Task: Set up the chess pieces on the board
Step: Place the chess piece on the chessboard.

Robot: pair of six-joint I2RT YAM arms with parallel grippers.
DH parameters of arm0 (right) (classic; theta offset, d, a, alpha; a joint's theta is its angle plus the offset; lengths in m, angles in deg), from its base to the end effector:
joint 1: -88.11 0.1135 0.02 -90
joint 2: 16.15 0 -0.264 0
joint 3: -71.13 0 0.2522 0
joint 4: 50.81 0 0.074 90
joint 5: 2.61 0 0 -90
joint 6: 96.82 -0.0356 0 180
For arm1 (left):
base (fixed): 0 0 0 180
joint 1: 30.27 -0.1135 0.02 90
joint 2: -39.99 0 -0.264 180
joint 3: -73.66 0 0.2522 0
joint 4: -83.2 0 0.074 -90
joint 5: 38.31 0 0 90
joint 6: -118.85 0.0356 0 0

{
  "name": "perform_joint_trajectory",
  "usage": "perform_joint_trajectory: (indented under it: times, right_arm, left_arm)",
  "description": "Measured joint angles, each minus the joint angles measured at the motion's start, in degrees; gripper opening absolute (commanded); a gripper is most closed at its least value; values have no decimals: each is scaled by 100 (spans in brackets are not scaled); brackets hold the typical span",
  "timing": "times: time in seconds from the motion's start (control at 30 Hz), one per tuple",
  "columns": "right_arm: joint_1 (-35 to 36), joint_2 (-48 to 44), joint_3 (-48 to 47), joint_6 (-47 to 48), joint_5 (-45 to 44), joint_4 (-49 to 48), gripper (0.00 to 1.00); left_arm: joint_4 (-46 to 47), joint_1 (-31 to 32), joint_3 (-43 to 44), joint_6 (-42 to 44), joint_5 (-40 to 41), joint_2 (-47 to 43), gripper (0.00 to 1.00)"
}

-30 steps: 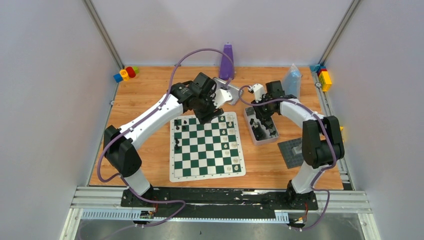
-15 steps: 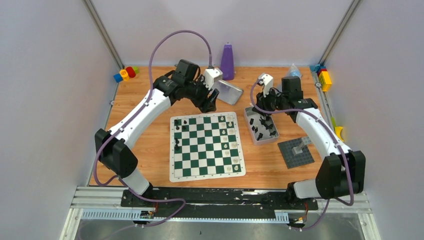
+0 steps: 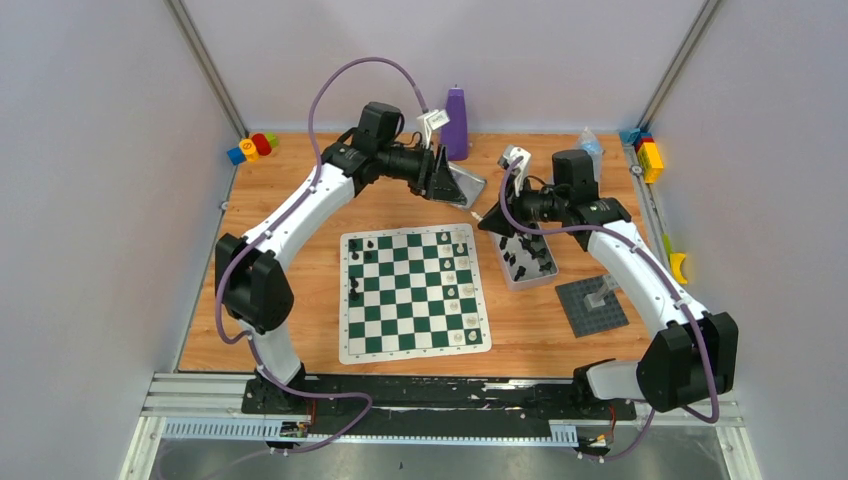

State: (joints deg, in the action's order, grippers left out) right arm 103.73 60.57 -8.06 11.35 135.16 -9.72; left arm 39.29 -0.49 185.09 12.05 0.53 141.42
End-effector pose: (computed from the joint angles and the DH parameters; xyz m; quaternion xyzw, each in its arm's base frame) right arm 0.2701 0.1029 0.3202 -0.4074 0.7374 0.3560 0.4044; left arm 0.3339 -0.2230 0.3623 0.2917 0.7680 -0.5177 0.2389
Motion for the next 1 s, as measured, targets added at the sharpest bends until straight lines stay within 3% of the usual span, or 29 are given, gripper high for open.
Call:
perform_joint_trajectory:
  times: [0.37, 0.6, 1.0]
  right_arm:
    - [109, -98, 0, -461, 184, -376, 13]
    - [120, -98, -22, -584, 208, -463, 13]
    - [164, -96, -52, -673, 205, -540, 13]
  left_arm:
    - [769, -24, -144, -1082, -728, 197, 65]
    - [997, -24, -313, -1349, -887, 264, 53]
    - [1421, -24, -422, -1829, -1158, 479, 41]
